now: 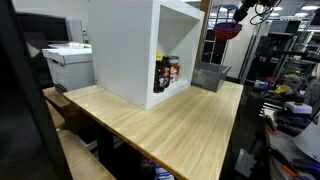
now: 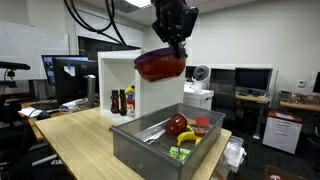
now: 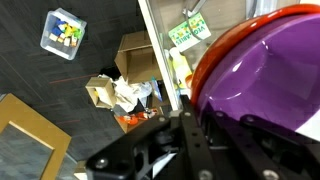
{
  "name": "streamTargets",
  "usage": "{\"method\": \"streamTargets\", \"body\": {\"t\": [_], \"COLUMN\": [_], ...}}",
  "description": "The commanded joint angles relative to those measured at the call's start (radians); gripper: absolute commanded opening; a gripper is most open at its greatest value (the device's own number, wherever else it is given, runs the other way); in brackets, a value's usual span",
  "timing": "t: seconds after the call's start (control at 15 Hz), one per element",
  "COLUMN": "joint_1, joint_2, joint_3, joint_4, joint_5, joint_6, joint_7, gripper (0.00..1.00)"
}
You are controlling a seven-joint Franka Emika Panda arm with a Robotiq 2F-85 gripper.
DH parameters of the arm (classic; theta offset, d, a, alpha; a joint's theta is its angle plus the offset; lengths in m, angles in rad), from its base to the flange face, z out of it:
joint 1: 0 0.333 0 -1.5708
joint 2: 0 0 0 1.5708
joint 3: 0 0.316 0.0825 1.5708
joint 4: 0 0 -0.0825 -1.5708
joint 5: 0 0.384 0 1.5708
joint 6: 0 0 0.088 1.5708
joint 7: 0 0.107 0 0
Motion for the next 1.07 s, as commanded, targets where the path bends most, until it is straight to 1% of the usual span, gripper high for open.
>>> {"method": "streamTargets", "body": {"t": [0.0, 1.0], "joint_1": [0.017, 0.059], "joint_2": [-0.031, -0.104], "joint_3": [0.006, 0.033], "joint_4": [0.006, 0.003], "joint_5": [-0.041, -0.115], "joint_6": [-0.022, -0.019], "joint_7": [0.048, 0.103], "gripper": [0.03, 0.03]}}
